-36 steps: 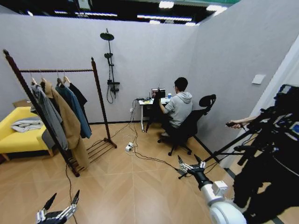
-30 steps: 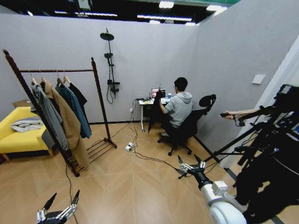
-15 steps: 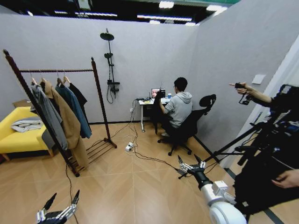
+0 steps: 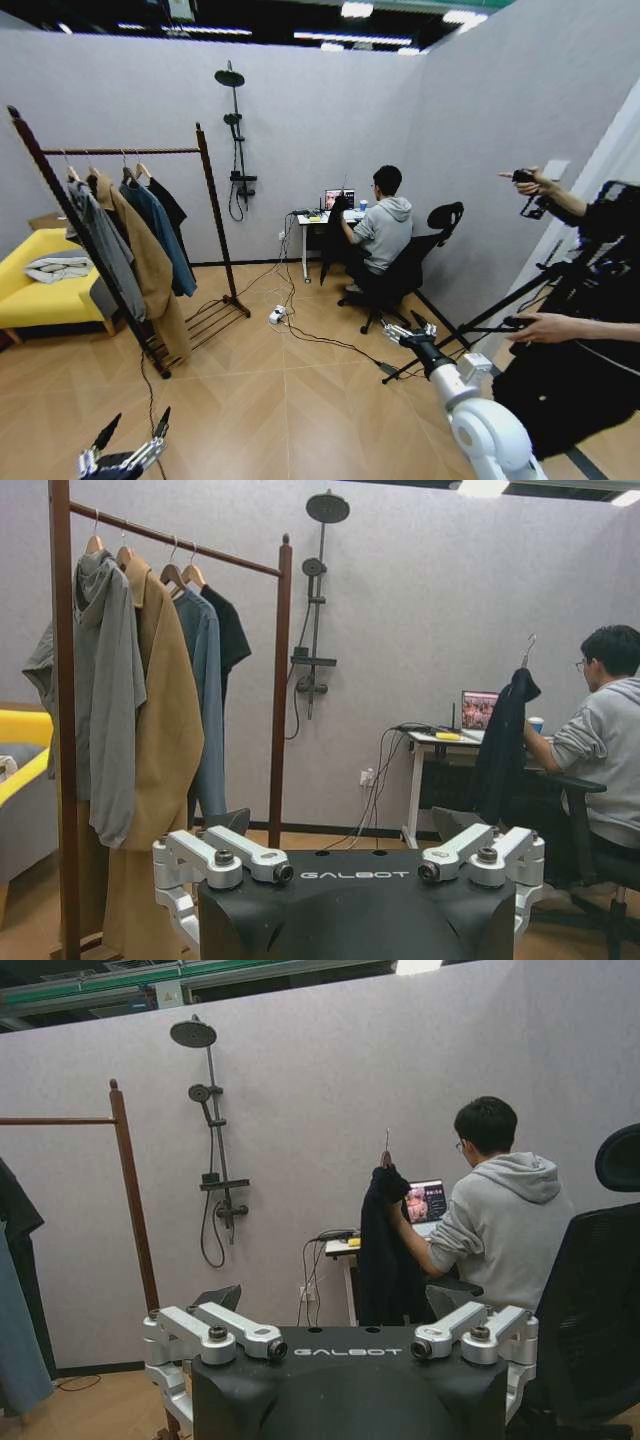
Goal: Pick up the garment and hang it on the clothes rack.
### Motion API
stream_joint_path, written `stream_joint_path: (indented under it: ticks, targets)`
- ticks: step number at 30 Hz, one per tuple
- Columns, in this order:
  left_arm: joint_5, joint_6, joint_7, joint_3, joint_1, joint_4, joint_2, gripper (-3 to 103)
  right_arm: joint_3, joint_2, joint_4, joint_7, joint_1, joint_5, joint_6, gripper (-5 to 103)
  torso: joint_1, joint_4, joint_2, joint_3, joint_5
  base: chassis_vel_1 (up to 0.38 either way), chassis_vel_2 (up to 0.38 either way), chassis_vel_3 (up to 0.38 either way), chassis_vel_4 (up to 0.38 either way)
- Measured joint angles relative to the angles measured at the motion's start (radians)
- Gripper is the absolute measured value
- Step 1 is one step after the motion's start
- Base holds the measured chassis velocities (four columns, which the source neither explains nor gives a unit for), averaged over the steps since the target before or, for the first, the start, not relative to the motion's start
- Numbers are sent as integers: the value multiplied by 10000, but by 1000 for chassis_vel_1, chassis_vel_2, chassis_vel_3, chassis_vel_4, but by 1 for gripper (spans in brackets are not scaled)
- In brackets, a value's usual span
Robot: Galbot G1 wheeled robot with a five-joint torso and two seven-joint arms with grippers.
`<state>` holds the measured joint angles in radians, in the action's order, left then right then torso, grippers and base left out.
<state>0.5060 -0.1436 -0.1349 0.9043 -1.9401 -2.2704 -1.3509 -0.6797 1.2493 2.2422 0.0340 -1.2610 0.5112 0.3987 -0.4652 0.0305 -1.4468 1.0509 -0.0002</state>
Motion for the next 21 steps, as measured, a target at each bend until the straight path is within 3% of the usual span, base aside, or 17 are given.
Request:
stream_joint_path:
  ticks: [5, 7, 9, 21]
  targets:
    - [0, 0, 0, 0, 0, 0, 0, 100, 196, 256, -274, -630, -596, -1302, -714, 100, 0, 1, 0, 0, 4, 0, 0, 0, 0]
    - [0, 0, 0, 0, 0, 0, 0, 100, -4, 348, -660, -1144, -828, -2962, -1770, 100, 0, 1, 0, 0, 3, 0, 0, 0, 0]
    - [0, 0, 0, 0, 0, 0, 0, 100, -153, 383, -719, -1191, -958, -3337, -2117, 100, -1, 1, 0, 0, 3, 0, 0, 0, 0]
    - [0, 0, 0, 0, 0, 0, 0, 100, -367, 427, -664, -961, -1326, -2806, -2346, 100, -1, 1, 0, 0, 3, 0, 0, 0, 0]
